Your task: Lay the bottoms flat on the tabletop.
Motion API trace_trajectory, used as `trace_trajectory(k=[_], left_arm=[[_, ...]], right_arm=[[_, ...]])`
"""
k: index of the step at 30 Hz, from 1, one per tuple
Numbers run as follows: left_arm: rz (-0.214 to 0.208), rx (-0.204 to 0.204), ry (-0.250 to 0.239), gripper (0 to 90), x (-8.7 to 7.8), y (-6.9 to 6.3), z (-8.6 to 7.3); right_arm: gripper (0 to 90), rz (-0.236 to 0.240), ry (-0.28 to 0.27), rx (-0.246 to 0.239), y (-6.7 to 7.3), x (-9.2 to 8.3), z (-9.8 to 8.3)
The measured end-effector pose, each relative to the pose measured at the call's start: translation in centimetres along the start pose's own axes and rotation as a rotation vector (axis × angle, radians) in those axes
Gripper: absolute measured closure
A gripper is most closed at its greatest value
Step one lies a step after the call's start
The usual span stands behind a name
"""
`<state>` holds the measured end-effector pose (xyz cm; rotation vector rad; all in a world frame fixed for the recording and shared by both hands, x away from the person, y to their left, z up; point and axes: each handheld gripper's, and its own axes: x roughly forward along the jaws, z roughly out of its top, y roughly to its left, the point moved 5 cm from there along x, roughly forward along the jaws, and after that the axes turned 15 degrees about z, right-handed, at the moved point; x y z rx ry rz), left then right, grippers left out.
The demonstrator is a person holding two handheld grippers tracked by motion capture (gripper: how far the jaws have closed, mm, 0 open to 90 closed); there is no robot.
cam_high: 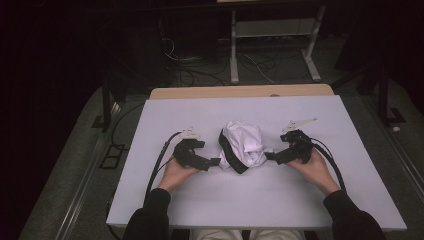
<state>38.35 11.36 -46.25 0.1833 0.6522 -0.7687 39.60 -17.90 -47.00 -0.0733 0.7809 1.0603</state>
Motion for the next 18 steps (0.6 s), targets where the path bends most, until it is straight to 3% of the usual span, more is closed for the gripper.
trace_trajectory(k=[7, 9, 13, 15, 18], left_arm=[[-0.013, 0.026, 0.046, 0.0, 1.2, -0.5, -0.6], [-0.013, 0.033, 0.061, 0.0, 1.3, -0.7, -0.7], [-0.027, 0.011, 0.102, 0.1, 1.7, -0.9, -0.9], [-0.037, 0.021, 0.126, 0.3, 2.0, -1.2, -1.1], [-0.050, 0.044, 0.131, 6.8, 2.3, -1.6, -1.2]], right_arm=[[0.2, 0.010, 0.024, 0.004, 0.1, 0.7, -0.4], [4.1, 0.021, 0.032, 0.013, 0.0, 1.0, -0.6], [8.7, 0.040, 0.045, 0.011, 0.0, 1.5, -0.7], [10.0, 0.041, 0.046, 0.011, -0.1, 1.7, -0.8], [13.9, 0.041, 0.044, 0.020, -0.3, 2.2, -0.8]])
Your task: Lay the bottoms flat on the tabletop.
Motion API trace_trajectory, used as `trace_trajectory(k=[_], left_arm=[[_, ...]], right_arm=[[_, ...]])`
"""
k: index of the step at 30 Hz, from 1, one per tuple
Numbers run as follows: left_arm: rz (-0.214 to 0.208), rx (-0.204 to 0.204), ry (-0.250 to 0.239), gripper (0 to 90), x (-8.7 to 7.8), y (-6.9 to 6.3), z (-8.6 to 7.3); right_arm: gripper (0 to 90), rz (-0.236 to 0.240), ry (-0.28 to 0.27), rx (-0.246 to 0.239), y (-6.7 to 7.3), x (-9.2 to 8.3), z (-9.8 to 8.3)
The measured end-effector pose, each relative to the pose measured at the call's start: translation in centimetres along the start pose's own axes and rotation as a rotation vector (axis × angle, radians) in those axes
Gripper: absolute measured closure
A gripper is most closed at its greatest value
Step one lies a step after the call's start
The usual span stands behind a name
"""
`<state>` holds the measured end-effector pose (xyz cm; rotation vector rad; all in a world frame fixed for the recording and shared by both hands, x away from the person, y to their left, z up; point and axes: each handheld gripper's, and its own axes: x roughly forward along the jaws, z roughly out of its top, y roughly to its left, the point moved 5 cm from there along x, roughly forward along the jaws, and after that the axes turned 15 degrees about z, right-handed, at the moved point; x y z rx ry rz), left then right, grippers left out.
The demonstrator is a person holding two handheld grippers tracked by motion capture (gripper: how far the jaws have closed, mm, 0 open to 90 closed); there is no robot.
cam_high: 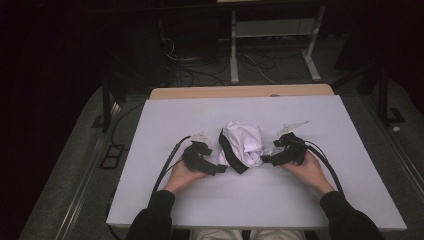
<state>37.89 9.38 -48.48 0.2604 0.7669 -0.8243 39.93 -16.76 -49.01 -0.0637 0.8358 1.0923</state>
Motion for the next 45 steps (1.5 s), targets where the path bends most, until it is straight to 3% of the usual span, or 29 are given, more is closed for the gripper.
trace_trajectory(k=[2, 5, 7, 12, 16, 18, 21, 28, 35, 36, 39, 45], left_arm=[[0.002, 0.005, -0.008, 13.0, 0.1, -0.2, 0.0], [0.050, 0.032, -0.003, 22.3, 0.5, -0.6, 0.0], [0.074, 0.043, -0.005, 35.7, 0.6, -0.7, 0.1], [0.096, 0.057, -0.012, 63.7, 1.0, -1.1, 0.4], [0.081, 0.034, -0.002, 77.1, 1.1, -1.0, 0.4], [0.078, 0.023, 0.004, 81.0, 1.0, -0.8, 0.5], [0.092, 0.034, 0.006, 82.5, 0.6, -0.7, 0.8], [0.135, 0.034, -0.029, 82.8, -0.9, -0.1, 1.6], [0.170, -0.013, -0.073, 82.9, -2.6, 0.9, 1.9], [0.179, -0.033, -0.087, 82.9, -3.5, 1.1, 1.9], [0.184, -0.049, -0.101, 83.0, -4.8, 1.2, 2.0], [0.185, -0.078, -0.123, 83.0, -7.2, 0.6, 1.2]], right_arm=[[15.1, 0.006, 0.004, -0.003, 0.0, 0.3, 0.0], [21.7, -0.011, 0.013, -0.024, 0.1, 0.6, 0.0], [29.0, 0.001, -0.001, -0.018, 0.2, 0.6, 0.0], [56.1, 0.018, -0.008, -0.003, 0.6, 0.7, 0.2], [79.6, 0.013, 0.014, 0.017, 1.2, 0.6, 0.6], [82.8, 0.014, 0.021, 0.018, 1.4, 0.4, 0.7], [83.6, 0.010, 0.024, 0.021, 1.5, 0.0, 1.0], [83.9, -0.022, -0.037, 0.047, 1.2, -2.8, 1.7], [83.9, -0.053, -0.082, 0.090, 0.8, -5.7, 1.3], [84.0, -0.057, -0.110, 0.113, 0.9, -6.9, 0.8], [84.0, -0.060, -0.127, 0.135, 1.3, -8.6, -0.1], [84.1, -0.028, -0.163, 0.168, 2.2, -10.6, -1.3]])
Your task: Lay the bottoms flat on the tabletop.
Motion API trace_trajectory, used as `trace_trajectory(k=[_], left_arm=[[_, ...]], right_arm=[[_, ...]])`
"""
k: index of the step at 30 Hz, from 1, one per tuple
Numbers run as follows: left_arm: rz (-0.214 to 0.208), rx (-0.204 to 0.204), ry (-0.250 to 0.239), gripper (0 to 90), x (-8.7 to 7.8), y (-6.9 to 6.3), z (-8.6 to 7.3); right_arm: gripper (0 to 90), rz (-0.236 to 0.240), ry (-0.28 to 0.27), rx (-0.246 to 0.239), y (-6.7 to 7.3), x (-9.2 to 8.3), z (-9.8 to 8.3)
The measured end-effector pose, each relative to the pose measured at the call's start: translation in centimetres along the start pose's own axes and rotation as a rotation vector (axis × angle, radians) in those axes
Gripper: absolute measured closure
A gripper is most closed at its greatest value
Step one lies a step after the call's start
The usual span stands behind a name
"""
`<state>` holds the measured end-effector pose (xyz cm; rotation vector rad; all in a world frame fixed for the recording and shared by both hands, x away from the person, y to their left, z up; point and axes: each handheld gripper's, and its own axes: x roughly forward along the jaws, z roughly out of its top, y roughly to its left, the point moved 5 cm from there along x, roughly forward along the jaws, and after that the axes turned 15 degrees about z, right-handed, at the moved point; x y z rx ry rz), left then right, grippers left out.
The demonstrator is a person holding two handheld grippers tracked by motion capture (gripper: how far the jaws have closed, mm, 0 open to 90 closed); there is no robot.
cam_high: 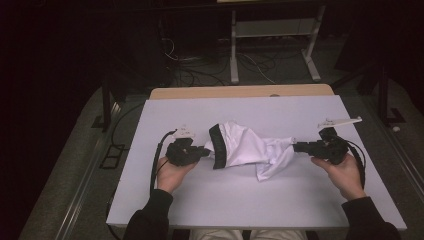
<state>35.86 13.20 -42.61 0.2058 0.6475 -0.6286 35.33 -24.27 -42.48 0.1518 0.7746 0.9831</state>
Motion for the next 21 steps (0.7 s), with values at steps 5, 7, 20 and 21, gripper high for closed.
trace_trajectory(k=[5, 7, 20, 21], left_arm=[[-0.008, -0.024, 0.011, 83.0, -1.2, -0.3, -1.0], [-0.013, -0.022, 0.021, 83.0, -1.5, -0.5, -1.5], [-0.039, 0.014, 0.077, 82.9, -2.7, -1.5, -3.7], [-0.049, 0.021, 0.091, 82.8, -2.3, -1.6, -3.9]], right_arm=[[84.1, 0.004, 0.026, 0.031, 0.4, -0.8, -1.8], [84.1, 0.001, 0.035, 0.051, 0.5, -1.1, -2.5], [84.1, -0.033, 0.052, 0.148, 0.3, -3.8, -6.6], [83.9, -0.038, 0.067, 0.158, 0.0, -3.7, -6.8]])
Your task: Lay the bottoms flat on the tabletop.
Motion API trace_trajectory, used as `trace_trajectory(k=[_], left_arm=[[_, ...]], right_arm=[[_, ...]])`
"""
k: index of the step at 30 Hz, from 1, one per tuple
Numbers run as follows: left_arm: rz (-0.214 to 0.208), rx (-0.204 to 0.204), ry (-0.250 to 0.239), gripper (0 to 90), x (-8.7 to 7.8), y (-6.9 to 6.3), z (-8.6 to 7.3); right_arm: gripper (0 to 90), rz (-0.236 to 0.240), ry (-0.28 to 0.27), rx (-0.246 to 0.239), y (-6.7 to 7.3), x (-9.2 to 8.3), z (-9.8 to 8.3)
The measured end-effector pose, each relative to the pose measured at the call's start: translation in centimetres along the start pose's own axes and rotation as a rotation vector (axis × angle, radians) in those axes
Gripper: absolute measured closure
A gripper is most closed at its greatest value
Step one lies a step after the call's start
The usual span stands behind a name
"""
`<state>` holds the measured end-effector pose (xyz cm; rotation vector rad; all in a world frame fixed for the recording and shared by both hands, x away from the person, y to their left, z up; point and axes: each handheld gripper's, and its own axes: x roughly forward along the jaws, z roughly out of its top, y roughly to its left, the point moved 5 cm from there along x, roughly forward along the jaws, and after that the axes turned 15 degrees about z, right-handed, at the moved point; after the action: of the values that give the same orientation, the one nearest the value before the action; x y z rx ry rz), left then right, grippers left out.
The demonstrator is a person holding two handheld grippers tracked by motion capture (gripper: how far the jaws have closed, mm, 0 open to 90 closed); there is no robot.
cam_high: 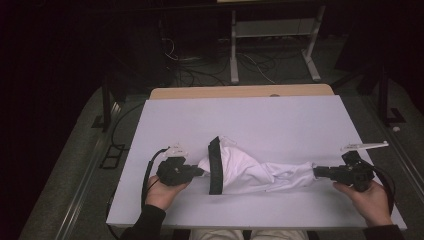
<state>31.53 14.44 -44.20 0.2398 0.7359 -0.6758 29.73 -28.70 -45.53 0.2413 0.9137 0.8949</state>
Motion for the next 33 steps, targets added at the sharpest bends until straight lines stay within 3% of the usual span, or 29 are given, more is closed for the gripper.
trace_trajectory(k=[4, 7, 10, 13, 17, 22, 23, 24, 33], left_arm=[[-0.003, 0.028, 0.020, 82.8, 0.7, -0.4, 0.0], [-0.006, 0.034, 0.023, 82.8, 0.9, -0.4, 0.0], [-0.010, 0.026, 0.028, 82.7, 1.1, -0.1, 0.0], [-0.012, 0.022, 0.033, 82.7, 1.3, 0.1, 0.1], [-0.012, 0.022, 0.042, 82.7, 1.6, 0.2, 0.0], [-0.020, 0.020, 0.049, 82.6, 1.8, 0.2, -0.1], [-0.020, 0.020, 0.049, 82.6, 1.8, 0.2, -0.1], [-0.022, 0.017, 0.051, 82.6, 1.8, 0.3, -0.2], [-0.021, 0.017, 0.054, 82.5, 1.9, 0.3, -0.2]], right_arm=[[81.7, -0.018, 0.033, 0.026, -1.3, 0.8, -0.2], [70.3, -0.032, -0.006, 0.029, -1.5, 0.4, 0.2], [64.0, -0.045, -0.062, 0.003, -0.6, -0.4, 0.7], [60.6, -0.023, -0.107, -0.043, 1.3, -0.6, 1.5], [55.1, 0.072, -0.115, -0.105, 4.4, 1.1, 2.6], [44.7, 0.137, -0.035, -0.198, 8.3, 5.3, 3.6], [44.7, 0.137, -0.035, -0.198, 8.3, 5.3, 3.6], [40.5, 0.150, -0.007, -0.237, 9.9, 6.9, 3.9], [23.7, 0.246, 0.089, -0.282, 14.1, 12.1, 4.2]])
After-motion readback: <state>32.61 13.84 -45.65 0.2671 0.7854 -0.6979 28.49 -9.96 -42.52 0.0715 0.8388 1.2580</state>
